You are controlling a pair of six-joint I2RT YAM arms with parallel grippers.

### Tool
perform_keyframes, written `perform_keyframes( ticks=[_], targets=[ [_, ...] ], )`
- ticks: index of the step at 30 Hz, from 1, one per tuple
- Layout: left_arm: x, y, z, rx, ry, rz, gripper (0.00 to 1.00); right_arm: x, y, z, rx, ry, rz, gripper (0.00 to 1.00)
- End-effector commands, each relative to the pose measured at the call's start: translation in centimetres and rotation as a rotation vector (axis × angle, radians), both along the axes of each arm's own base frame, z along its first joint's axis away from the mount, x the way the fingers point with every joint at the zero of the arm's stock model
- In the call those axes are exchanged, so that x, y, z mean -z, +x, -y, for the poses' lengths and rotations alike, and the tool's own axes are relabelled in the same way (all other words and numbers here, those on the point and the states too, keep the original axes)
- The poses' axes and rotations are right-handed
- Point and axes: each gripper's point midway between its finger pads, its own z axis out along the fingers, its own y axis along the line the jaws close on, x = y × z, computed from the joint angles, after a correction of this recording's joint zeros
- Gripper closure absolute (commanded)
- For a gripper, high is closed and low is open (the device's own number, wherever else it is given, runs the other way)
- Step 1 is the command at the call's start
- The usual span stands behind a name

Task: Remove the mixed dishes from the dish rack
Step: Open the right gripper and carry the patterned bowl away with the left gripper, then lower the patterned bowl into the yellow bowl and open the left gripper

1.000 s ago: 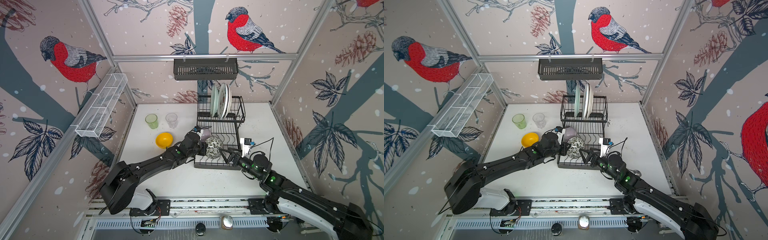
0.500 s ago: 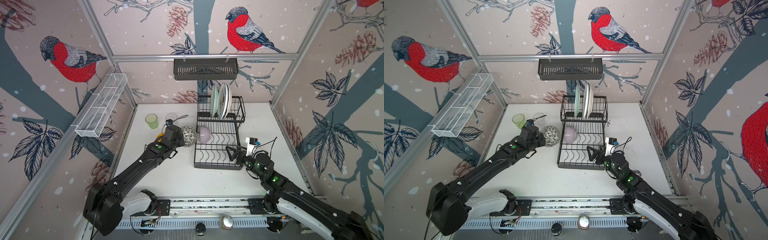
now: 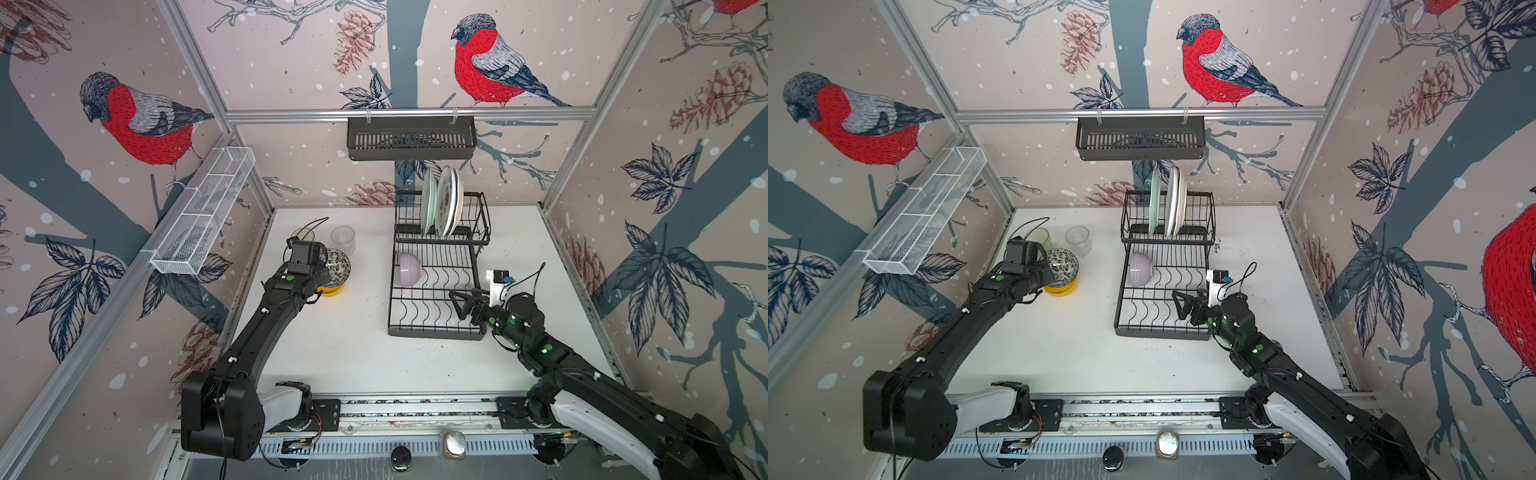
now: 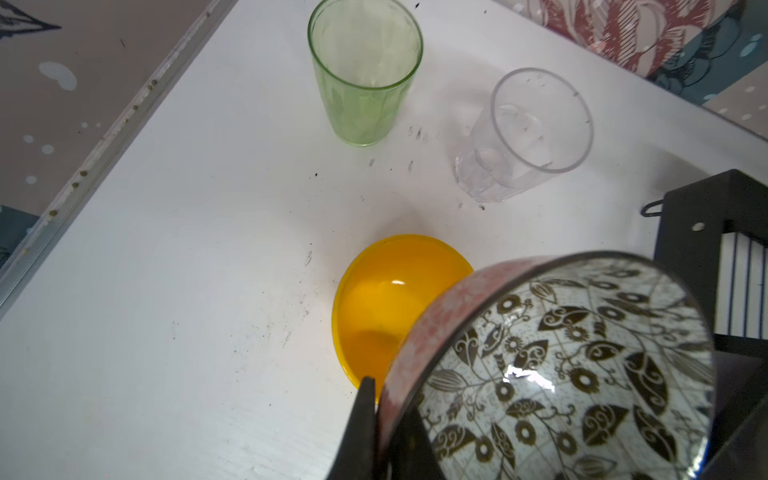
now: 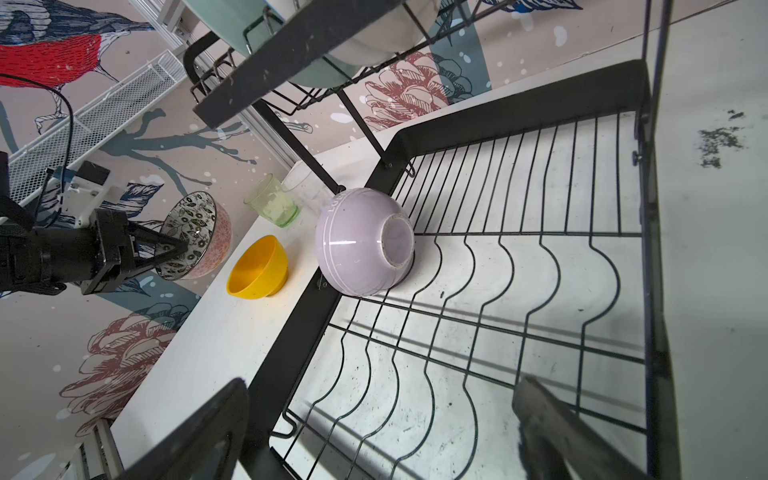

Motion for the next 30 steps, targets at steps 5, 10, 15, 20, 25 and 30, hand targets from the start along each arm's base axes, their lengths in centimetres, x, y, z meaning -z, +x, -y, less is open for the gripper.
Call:
perform_keyframes(
  ticks=[5,10,15,20,25,30],
  targets=[
    [0.5,2.0,-0.5,0.017,-0.044,0.013,1.00,0.0,0.4,-0.2,-0.012,-0.011,0.014,0.01],
    [1.2,2.7,-0.5,0.037,-0.025,-0.015,1.00,0.5,0.6,-0.4,-0.027,-0.025,-0.003,0.01],
    [2.4,2.6,-0.9,0.030,-0.001,-0.060,1.00,1.3,0.9,0.0,-0.011,-0.049,-0.013,0.01],
    [3.5,2.5,-1.0,0.034,0.009,-0.099,1.00,1.3,1.0,0.3,0.000,-0.046,-0.012,0.00],
    [3.7,2.5,-1.6,0.023,0.046,-0.111,0.72,1.4,1.1,0.5,0.006,-0.047,-0.017,0.01],
    [4.2,2.5,-1.7,0.038,0.057,-0.131,0.13,1.7,1.2,0.5,0.006,-0.051,-0.028,0.01]
  ],
)
